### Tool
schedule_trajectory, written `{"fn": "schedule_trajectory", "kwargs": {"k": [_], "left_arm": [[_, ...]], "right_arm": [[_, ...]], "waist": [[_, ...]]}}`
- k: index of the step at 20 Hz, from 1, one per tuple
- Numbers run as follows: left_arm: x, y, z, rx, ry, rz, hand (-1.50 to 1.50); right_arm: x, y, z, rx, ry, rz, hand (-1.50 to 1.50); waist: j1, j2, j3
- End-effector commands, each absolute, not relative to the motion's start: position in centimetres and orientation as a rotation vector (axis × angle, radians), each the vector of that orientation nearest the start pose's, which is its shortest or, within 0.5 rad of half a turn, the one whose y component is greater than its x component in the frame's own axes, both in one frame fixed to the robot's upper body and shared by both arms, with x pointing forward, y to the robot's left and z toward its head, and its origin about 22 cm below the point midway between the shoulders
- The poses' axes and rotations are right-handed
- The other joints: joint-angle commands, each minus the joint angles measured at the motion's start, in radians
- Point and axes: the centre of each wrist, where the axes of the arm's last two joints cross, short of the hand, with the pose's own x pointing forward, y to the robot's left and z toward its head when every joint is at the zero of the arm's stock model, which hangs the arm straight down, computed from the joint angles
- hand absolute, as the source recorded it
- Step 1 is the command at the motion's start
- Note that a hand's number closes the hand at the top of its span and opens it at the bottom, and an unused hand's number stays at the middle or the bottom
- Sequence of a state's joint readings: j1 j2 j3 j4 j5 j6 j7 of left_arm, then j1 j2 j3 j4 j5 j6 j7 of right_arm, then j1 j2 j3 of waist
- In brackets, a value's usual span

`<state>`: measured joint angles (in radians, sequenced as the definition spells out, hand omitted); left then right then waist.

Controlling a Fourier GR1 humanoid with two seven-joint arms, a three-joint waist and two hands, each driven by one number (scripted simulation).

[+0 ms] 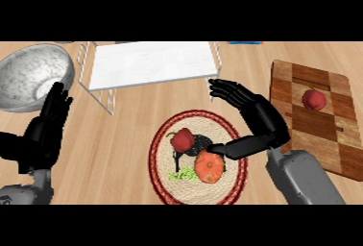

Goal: Pick the squash from the placemat and place it in the tiered shelf

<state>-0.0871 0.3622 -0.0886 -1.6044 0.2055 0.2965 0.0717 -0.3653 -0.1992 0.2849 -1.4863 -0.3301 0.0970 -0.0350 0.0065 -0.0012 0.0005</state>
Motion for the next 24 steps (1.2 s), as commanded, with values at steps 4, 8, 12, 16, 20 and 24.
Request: {"fn": "schedule_trajectory", "kwargs": {"k": [4,8,12,16,20,24], "left_arm": [[25.5,28.0,6.0,0.243,-1.602,0.047,0.00],[24.9,26.7,5.1,0.252,-1.586,0.050,0.00],[26.2,27.8,6.7,0.265,-1.611,0.037,0.00],[25.8,26.7,4.9,0.258,-1.594,0.056,0.00],[25.7,25.7,5.6,0.224,-1.620,0.035,0.00],[25.0,25.2,4.9,0.247,-1.605,0.044,0.00]], "right_arm": [[29.6,-19.4,12.8,0.369,-1.660,0.933,-1.50],[28.4,-18.5,15.7,0.231,-1.554,1.191,-1.50],[26.4,-15.1,18.7,-0.078,-1.575,1.424,-1.50],[23.4,-12.2,17.5,-0.236,-1.463,1.551,-1.50],[22.5,-8.0,17.9,-0.334,-1.407,1.505,-1.50],[22.0,-6.7,15.8,-0.442,-1.300,1.592,-1.50]], "waist": [[-0.012,-0.012,-0.002],[-0.009,-0.011,-0.002],[-0.011,-0.014,-0.004],[-0.015,-0.008,-0.004],[-0.002,-0.003,-0.002],[0.000,-0.001,-0.001]]}}
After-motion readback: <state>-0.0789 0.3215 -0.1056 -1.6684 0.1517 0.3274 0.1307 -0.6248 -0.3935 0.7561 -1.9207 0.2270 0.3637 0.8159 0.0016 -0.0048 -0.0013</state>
